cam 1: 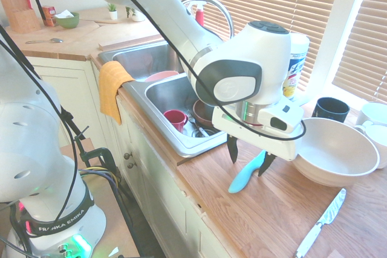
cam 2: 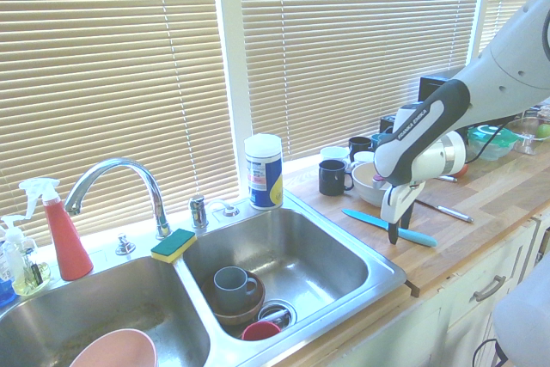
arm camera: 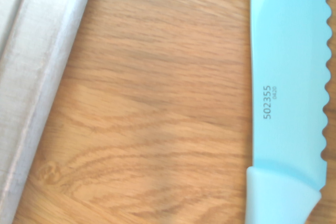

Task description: Put the knife into the sink

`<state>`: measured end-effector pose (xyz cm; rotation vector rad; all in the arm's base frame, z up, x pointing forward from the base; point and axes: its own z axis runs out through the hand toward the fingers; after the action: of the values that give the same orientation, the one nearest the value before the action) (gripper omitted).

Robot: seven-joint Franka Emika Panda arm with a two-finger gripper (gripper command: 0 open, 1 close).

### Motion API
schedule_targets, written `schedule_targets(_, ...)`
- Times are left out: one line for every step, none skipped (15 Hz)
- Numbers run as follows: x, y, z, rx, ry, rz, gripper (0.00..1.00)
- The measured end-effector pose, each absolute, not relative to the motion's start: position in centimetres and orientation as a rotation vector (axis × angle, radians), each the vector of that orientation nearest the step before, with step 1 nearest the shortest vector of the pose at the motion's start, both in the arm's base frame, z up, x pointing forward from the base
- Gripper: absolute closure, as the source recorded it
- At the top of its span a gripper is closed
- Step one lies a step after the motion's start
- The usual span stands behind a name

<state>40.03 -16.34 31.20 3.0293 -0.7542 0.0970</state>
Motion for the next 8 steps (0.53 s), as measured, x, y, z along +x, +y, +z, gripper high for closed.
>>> schedule_targets(40.04,-16.35,31.2,3.03,-0.756,0.099,1.0)
schedule_targets(40.05,-16.35,31.2,3.03,-0.757,0.1,1.0)
schedule_targets(40.06,-16.35,31.2,3.029,-0.759,0.101,1.0)
schedule_targets(40.07,-16.37,31.2,3.028,-0.76,0.103,1.0)
schedule_targets(40.09,-16.38,31.2,3.028,-0.76,0.106,1.0)
schedule_targets(40.11,-16.38,31.2,3.028,-0.76,0.108,1.0)
schedule_targets(40.12,-16.39,31.2,3.028,-0.76,0.109,1.0)
schedule_targets(40.13,-16.39,31.2,3.027,-0.76,0.11,1.0)
